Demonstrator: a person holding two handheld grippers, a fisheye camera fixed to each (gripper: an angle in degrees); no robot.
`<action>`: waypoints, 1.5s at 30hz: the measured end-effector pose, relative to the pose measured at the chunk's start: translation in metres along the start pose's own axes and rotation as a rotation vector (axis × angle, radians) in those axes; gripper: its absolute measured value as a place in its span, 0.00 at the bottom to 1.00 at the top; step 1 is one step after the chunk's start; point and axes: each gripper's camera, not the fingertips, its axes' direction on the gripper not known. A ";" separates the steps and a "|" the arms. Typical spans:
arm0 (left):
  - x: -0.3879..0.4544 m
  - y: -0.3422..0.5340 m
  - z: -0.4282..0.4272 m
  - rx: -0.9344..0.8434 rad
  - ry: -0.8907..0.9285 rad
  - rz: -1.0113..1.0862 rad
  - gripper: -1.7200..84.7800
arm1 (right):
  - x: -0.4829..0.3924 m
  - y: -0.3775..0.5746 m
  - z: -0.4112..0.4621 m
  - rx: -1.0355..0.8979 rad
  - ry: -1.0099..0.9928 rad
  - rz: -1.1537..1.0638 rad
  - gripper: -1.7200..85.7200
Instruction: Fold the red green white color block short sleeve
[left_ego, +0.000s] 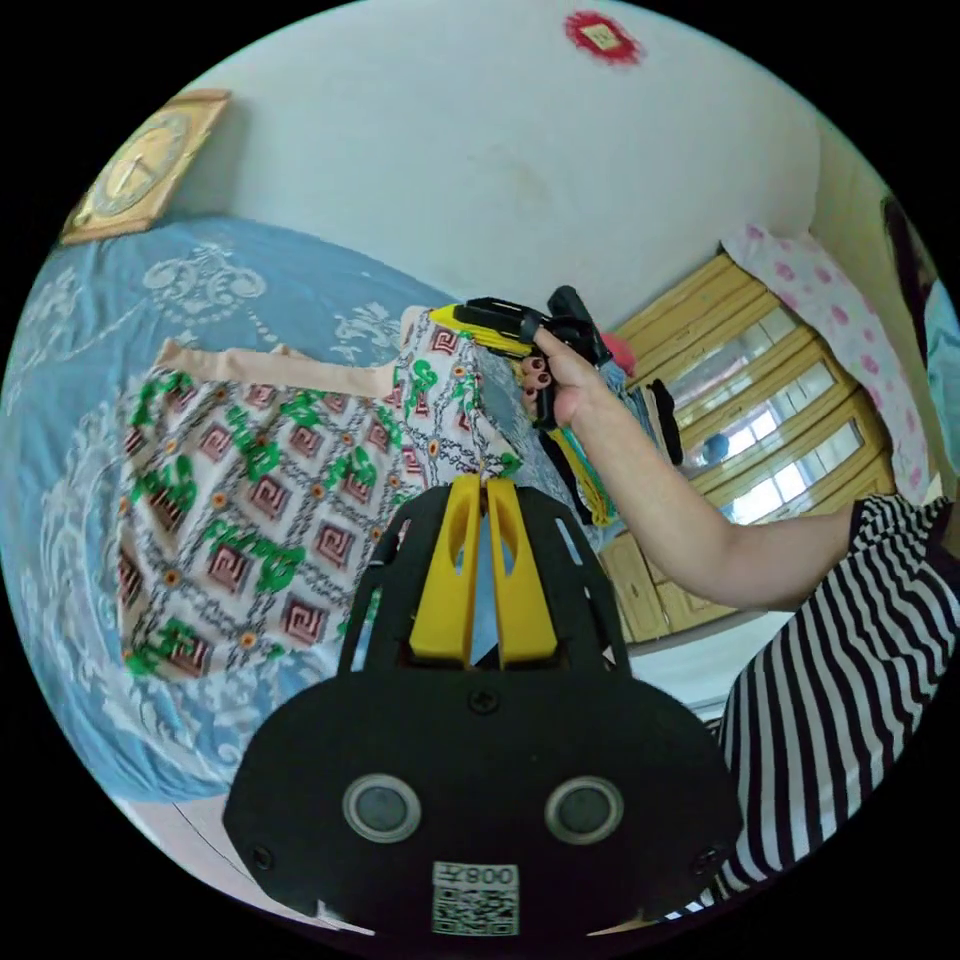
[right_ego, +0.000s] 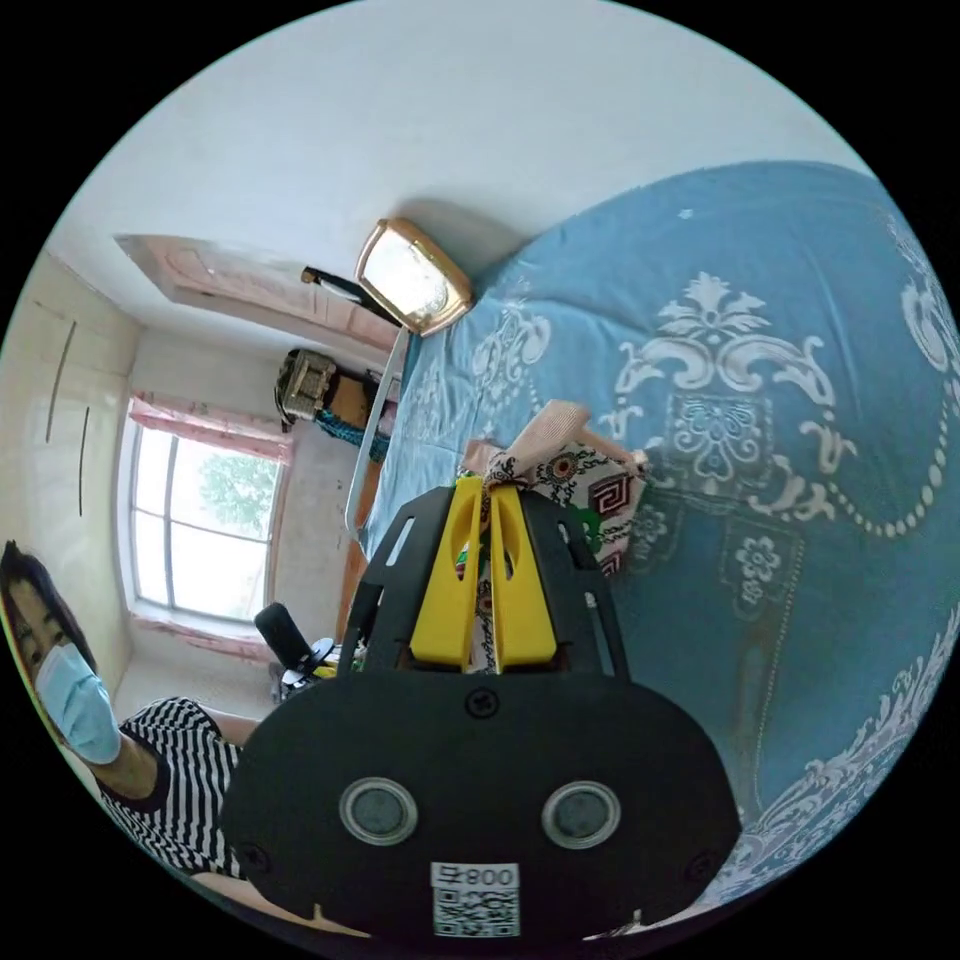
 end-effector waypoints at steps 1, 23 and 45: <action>-0.010 0.003 -0.024 0.022 -0.007 -0.040 0.03 | -0.018 -0.009 0.020 -0.027 0.004 -0.020 0.03; -0.116 0.041 -0.285 0.263 0.143 -0.581 0.03 | -0.178 -0.100 0.280 -0.371 0.161 -0.082 0.03; -0.105 0.042 -0.425 0.399 0.206 -0.753 0.04 | -0.205 -0.108 0.312 -0.327 -0.010 -0.069 0.08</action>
